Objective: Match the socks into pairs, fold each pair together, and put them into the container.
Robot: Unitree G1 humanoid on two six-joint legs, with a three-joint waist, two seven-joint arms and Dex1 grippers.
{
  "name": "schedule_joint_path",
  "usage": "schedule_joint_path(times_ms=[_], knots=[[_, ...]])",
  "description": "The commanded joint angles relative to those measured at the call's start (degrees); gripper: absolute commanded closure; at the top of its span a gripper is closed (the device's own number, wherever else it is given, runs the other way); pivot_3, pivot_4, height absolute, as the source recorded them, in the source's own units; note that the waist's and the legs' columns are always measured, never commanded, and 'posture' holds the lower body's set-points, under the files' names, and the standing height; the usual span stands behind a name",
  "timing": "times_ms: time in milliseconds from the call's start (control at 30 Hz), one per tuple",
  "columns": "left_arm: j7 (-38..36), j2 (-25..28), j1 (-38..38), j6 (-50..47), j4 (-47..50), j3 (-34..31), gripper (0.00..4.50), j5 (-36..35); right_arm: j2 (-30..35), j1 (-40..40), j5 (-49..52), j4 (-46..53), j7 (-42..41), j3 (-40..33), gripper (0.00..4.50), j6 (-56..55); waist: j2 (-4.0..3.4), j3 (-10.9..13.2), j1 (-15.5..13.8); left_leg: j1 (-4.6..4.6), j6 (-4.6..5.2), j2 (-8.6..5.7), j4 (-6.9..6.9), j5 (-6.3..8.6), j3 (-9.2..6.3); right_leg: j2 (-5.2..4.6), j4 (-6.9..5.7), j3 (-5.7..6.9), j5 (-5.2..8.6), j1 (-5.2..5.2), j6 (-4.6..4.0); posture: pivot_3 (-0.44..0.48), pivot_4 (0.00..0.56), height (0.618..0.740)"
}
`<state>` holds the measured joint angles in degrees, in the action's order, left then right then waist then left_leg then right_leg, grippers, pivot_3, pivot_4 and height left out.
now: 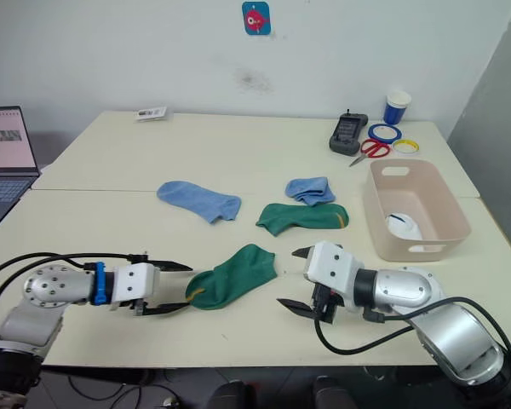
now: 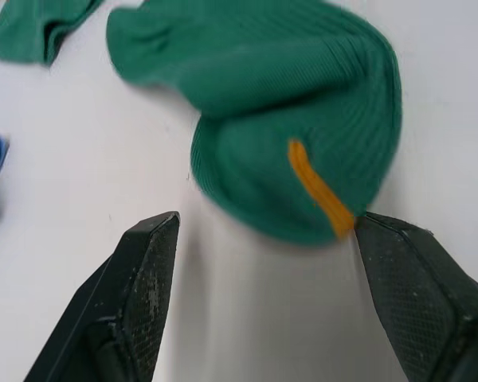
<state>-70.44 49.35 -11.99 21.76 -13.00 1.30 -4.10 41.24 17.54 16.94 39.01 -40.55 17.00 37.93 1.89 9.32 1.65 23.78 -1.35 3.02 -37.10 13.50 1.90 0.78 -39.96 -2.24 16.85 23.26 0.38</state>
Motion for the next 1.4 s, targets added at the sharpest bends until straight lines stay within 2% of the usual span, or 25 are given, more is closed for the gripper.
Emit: schedule_joint_path(times_ms=[33, 67, 167, 267, 367, 500, 600, 867, 967, 1167, 1400], knots=[[-0.2, 0.3, -0.3, 3.0, -0.2, 1.1, 1.28, 0.0, -0.9, 2.0, -4.6, -2.8, 0.6, 2.5, 0.00, -3.1, -0.01, 0.0, 0.0, -0.01, 0.00, 0.02, 0.00, 0.00, -0.01, 0.01, -0.01, 0.01, 0.00, 0.00, 0.00, 0.000, 0.150, 0.732], [-0.7, 0.5, -0.1, 3.6, -0.3, 1.4, 1.46, -0.1, -1.1, 2.4, -5.6, -3.8, 0.4, 3.2, 0.00, -3.8, -0.02, 0.0, 0.1, -0.02, 0.00, 0.02, 0.01, 0.00, -0.01, 0.01, -0.02, 0.01, 0.00, 0.00, 0.00, 0.000, 0.150, 0.732], [-1.3, 1.5, 1.0, 5.4, -1.3, 1.7, 2.42, 0.1, -2.9, 5.3, -10.8, -9.9, 0.1, 7.3, 0.00, -8.0, -0.02, 0.0, 0.2, -0.05, 0.00, 0.09, 0.00, 0.00, 0.01, 0.06, -0.05, 0.01, -0.02, 0.01, -0.03, 0.000, 0.150, 0.732], [-1.1, 1.8, 1.1, 7.7, -2.6, 1.6, 3.40, 0.2, -8.4, 8.7, -14.9, -19.2, 1.9, 10.6, 0.00, -10.7, -0.02, 0.0, 0.4, -0.14, 0.00, 0.21, 0.00, 0.00, 0.10, 0.17, -0.05, -0.03, -0.10, 0.00, -0.16, 0.000, 0.150, 0.732], [-0.8, 2.2, 1.4, 8.3, -2.8, 1.3, 4.41, -0.2, -14.6, 8.7, -13.0, -24.2, 2.7, 9.6, 0.00, -8.3, -0.02, 0.0, 0.1, -0.14, 0.00, 0.36, 0.01, 0.00, 0.10, 0.28, -0.06, 0.02, -0.11, 0.01, -0.23, 0.000, 0.150, 0.732], [-0.4, 2.5, 1.9, 8.6, -3.1, 1.1, 4.46, -0.4, -20.4, 8.6, -14.0, -30.1, 3.5, 10.2, 0.00, -9.0, -0.02, 0.0, 0.1, -0.10, 0.00, 0.41, 0.02, 0.00, 0.11, 0.32, -0.07, 0.03, -0.26, 0.05, -0.52, 0.000, 0.150, 0.732], [0.1, 2.6, 2.1, 8.5, -2.7, 1.3, 4.50, -0.4, -21.7, 8.3, -15.5, -32.3, 3.0, 11.6, 0.62, -10.3, -0.02, 0.0, 0.1, -0.11, 0.00, 0.41, 0.02, 0.00, 0.13, 0.33, -0.07, 0.02, -0.27, 0.05, -0.54, 0.000, 0.150, 0.732], [1.3, 2.4, 1.4, 7.7, -3.0, 1.1, 4.50, -0.5, -23.1, 6.4, -15.4, -31.3, 2.2, 10.9, 3.48, -9.0, -0.03, 0.0, 0.1, -0.12, 0.00, 0.47, 0.02, 0.00, 0.11, 0.40, -0.07, 0.04, -0.26, 0.05, -0.51, 0.000, 0.150, 0.732], [1.9, 1.8, -0.8, 7.6, -4.4, 1.4, 4.50, -0.1, -23.5, 5.7, -15.6, -30.6, 2.8, 10.1, 4.41, -9.3, -0.03, 0.0, 0.1, -0.12, 0.00, 0.48, 0.01, 0.00, 0.10, 0.42, -0.07, 0.06, -0.25, 0.05, -0.49, 0.000, 0.150, 0.732], [3.1, -0.3, -4.5, 7.4, -5.5, 2.1, 4.50, -0.1, -21.6, 1.9, -15.4, -22.9, 4.4, 6.2, 4.46, -7.7, -0.04, 0.0, 0.0, -0.07, 0.00, 0.50, 0.01, 0.00, 0.11, 0.48, -0.04, 0.03, -0.25, 0.06, -0.51, 0.000, 0.150, 0.732], [5.8, -7.4, -10.7, 6.6, -6.0, 6.0, 4.50, 2.1, -14.3, -8.7, -12.9, -1.3, 5.9, -3.4, 4.46, 3.5, 0.00, 0.0, -0.3, 0.01, -0.01, 0.45, -0.02, -0.01, 0.06, 0.46, -0.03, 0.09, -0.18, 0.07, -0.34, 0.000, 0.150, 0.732]])
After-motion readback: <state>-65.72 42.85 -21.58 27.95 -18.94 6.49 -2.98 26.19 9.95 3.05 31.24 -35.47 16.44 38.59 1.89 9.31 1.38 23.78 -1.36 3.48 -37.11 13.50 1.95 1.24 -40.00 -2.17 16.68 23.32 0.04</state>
